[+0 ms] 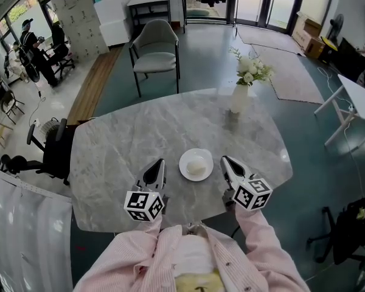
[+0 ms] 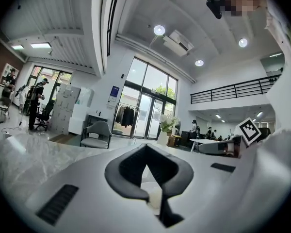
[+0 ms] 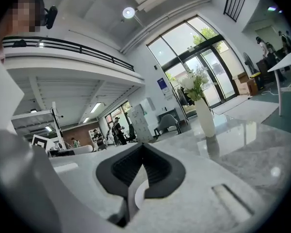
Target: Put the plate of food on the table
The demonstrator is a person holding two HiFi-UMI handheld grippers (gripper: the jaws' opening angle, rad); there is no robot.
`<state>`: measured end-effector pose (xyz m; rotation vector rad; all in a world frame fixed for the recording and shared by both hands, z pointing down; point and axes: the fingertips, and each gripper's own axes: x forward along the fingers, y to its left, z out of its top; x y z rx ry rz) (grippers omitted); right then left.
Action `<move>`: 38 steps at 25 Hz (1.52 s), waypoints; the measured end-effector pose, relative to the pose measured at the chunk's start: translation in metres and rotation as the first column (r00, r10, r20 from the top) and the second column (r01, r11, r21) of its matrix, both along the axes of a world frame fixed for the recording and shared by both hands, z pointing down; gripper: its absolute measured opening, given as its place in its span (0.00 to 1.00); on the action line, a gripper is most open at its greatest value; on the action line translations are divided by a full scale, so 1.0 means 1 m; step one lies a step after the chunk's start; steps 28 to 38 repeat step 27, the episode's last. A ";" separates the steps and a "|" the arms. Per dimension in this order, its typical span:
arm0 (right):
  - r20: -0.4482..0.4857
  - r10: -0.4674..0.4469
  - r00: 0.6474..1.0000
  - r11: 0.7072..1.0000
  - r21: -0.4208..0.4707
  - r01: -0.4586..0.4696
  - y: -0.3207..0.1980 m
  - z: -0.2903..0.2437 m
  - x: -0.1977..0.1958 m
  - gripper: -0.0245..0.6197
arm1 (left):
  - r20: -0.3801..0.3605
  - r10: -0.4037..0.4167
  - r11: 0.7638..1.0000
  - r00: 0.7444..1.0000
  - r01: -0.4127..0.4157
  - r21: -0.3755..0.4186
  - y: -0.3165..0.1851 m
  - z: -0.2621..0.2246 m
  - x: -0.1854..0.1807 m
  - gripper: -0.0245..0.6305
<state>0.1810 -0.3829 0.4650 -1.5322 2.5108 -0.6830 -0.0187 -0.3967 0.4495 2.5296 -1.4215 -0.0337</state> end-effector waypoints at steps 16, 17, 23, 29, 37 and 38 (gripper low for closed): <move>-0.039 0.043 0.998 0.995 0.093 -0.039 0.006 -0.023 0.005 0.05 | 0.029 -0.041 0.998 0.999 0.040 0.049 0.005 -0.009 -0.015 0.03; -0.040 0.045 0.998 0.995 0.094 -0.042 0.006 -0.023 0.006 0.05 | 0.032 -0.041 0.998 0.999 0.040 0.049 0.005 -0.008 -0.015 0.03; -0.067 0.052 0.996 0.994 0.096 -0.045 0.005 -0.022 0.008 0.05 | 0.042 -0.044 0.998 0.998 0.042 0.049 0.005 -0.007 -0.016 0.03; -0.091 0.058 0.994 0.995 0.091 -0.050 0.004 -0.020 0.007 0.05 | 0.047 -0.035 0.998 0.998 0.032 0.048 0.003 -0.006 -0.015 0.03; -0.091 0.058 0.994 0.995 0.091 -0.050 0.004 -0.020 0.007 0.05 | 0.047 -0.035 0.998 0.998 0.032 0.048 0.003 -0.006 -0.015 0.03; -0.091 0.058 0.994 0.995 0.091 -0.050 0.004 -0.020 0.007 0.05 | 0.047 -0.035 0.998 0.998 0.032 0.048 0.003 -0.006 -0.015 0.03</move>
